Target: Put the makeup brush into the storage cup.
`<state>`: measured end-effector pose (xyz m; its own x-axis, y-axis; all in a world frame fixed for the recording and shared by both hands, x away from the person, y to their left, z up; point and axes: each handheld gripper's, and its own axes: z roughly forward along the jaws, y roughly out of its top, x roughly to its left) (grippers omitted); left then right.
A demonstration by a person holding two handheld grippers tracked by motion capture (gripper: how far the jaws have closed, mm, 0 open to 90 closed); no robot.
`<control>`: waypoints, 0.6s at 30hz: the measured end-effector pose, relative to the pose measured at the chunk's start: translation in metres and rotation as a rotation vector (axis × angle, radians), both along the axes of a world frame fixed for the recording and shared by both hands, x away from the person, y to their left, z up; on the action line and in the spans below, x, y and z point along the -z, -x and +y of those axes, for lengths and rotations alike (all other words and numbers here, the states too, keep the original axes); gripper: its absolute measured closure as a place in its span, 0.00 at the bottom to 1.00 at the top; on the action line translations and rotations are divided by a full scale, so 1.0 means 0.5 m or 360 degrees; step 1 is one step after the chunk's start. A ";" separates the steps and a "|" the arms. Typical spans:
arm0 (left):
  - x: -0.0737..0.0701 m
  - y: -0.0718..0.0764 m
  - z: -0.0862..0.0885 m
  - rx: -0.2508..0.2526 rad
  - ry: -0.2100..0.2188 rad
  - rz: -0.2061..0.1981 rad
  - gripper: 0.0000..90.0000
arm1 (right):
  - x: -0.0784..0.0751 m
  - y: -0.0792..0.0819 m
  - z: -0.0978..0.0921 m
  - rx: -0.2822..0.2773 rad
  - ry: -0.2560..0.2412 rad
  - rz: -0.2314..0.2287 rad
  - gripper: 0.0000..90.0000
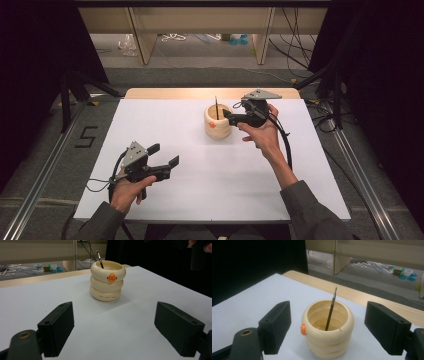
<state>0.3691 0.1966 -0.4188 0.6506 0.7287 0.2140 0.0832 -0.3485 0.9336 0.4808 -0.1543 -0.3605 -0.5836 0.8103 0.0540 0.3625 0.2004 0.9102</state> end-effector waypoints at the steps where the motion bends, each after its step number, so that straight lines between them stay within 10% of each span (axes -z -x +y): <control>1: 0.000 0.000 0.000 0.0000 0.0000 0.0000 0.17 | -0.001 0.001 -0.002 -0.0004 0.0008 -0.0015 0.25; 18: -0.001 0.000 0.000 -0.0002 -0.0001 0.0001 0.17 | 0.025 0.033 -0.013 -0.0014 -0.0009 0.0005 0.26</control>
<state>0.3690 0.1968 -0.4185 0.6498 0.7292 0.2145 0.0839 -0.3493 0.9332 0.4644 -0.1610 -0.3728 -0.5906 0.8047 0.0605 0.3636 0.1984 0.9102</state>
